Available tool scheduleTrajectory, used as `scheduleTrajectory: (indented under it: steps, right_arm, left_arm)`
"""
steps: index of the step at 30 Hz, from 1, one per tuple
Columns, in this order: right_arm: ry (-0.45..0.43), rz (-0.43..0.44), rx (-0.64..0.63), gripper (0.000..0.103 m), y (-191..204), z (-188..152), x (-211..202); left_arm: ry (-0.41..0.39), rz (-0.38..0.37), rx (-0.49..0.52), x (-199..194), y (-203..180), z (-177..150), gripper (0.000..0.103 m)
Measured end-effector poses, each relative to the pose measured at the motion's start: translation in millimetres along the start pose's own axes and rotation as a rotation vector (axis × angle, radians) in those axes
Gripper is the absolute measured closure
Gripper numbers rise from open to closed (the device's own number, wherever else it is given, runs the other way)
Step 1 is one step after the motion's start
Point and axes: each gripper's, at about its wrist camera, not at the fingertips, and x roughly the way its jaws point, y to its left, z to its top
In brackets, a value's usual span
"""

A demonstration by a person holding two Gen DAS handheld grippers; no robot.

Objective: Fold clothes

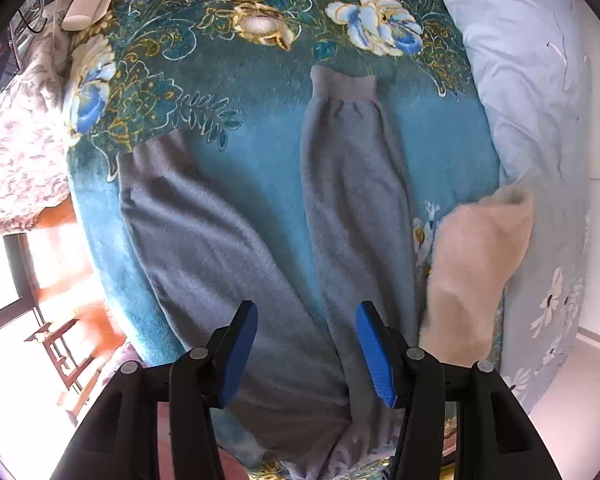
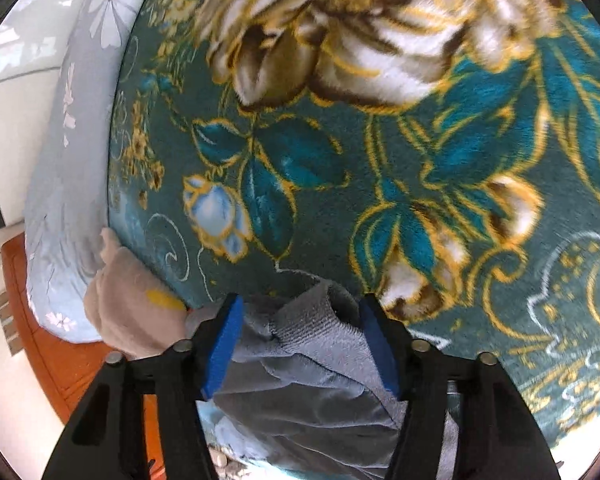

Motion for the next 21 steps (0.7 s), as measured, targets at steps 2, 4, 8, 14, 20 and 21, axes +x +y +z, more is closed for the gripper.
scheduleTrajectory:
  steps: [2, 4, 8, 14, 20, 21]
  right_arm:
    - [0.038, 0.032, -0.044, 0.065, 2, 0, 4]
    - [0.067, 0.074, -0.075, 0.07, 3, -2, 6]
    - [0.143, 0.147, -0.143, 0.073, 9, -9, 14]
    - [0.08, 0.061, -0.125, 0.087, 16, -13, 21]
    - [-0.172, 0.159, -0.033, 0.099, 16, -2, -32]
    - [-0.183, 0.12, -0.051, 0.099, 19, 2, -34]
  left_arm:
    - [-0.001, 0.007, 0.001, 0, -2, -2, 0.048]
    - [-0.002, 0.011, 0.003, 1, -4, -3, 0.048]
    - [0.0, 0.026, 0.014, 3, -8, -3, 0.048]
    - [0.004, 0.029, 0.03, 3, -13, -4, 0.048]
    - [-0.002, 0.016, 0.032, -1, -7, -2, 0.048]
    - [-0.003, 0.015, 0.033, -2, -6, -2, 0.048]
